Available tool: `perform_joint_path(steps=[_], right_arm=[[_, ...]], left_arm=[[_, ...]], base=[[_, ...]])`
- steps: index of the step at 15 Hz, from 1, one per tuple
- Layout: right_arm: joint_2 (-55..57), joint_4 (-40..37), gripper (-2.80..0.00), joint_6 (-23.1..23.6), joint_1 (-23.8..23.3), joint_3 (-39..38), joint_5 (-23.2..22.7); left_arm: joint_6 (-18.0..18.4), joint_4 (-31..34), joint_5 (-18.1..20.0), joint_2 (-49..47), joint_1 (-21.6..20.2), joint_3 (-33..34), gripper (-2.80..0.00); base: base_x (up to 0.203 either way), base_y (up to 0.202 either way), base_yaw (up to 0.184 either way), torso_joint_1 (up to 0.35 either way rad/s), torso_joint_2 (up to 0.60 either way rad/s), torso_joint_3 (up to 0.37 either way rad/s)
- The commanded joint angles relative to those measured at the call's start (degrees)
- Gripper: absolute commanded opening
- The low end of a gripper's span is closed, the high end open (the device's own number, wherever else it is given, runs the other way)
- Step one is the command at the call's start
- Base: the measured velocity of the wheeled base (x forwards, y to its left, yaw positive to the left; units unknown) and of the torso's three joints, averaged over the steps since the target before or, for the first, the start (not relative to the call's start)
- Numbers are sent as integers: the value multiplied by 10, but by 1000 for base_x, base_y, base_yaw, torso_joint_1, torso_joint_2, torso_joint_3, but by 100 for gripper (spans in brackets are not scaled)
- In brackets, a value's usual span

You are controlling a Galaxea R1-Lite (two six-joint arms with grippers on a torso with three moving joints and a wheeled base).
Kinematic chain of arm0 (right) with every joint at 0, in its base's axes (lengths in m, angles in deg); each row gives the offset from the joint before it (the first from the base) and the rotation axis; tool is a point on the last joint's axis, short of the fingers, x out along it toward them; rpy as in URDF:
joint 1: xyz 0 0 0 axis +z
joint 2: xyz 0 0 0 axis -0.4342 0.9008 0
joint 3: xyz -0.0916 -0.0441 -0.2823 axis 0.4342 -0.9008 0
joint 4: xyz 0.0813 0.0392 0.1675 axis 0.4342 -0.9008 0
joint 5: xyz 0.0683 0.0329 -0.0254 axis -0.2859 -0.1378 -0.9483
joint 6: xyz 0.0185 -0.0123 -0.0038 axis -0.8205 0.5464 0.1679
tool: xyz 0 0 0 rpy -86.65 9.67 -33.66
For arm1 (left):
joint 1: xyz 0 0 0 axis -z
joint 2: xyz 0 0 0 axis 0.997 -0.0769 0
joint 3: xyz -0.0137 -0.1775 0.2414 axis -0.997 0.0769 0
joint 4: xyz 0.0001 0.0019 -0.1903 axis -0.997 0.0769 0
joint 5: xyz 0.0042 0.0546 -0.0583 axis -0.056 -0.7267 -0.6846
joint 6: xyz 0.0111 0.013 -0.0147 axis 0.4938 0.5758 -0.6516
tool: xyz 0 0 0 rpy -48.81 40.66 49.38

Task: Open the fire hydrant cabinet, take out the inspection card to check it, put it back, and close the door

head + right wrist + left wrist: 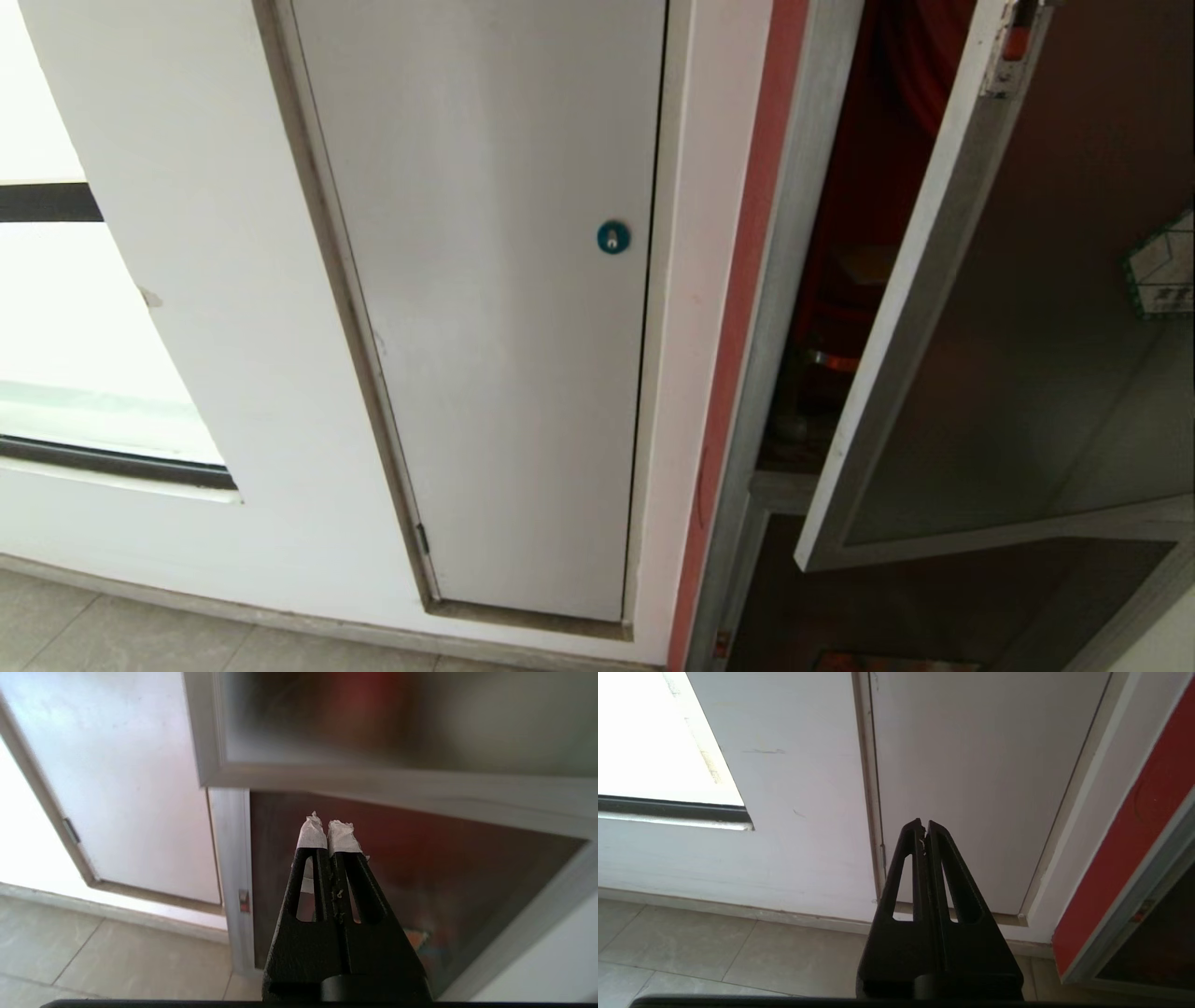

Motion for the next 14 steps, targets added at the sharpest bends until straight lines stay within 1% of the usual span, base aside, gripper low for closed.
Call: perform_joint_path(steps=[1, 4, 5, 14], right_arm=[[1, 0, -280, 0, 0, 0, 0], [1, 0, -280, 0, 0, 0, 0], [1, 0, -280, 0, 0, 0, 0], [1, 0, -280, 0, 0, 1, 0]], left_arm=[[0, 0, 0, -1, 0, 1, -280], [-1, 0, 0, 0, 0, 1, -280], [-2, 0, 0, -1, 0, 1, -280], [-2, 0, 0, -1, 0, 1, -280]], base=[[198, 0, 2, 5, -1, 2], [189, 0, 0, 3, 1, -1], [94, 0, -3, 17, 8, -2], [0, 0, 0, 0, 0, 0]])
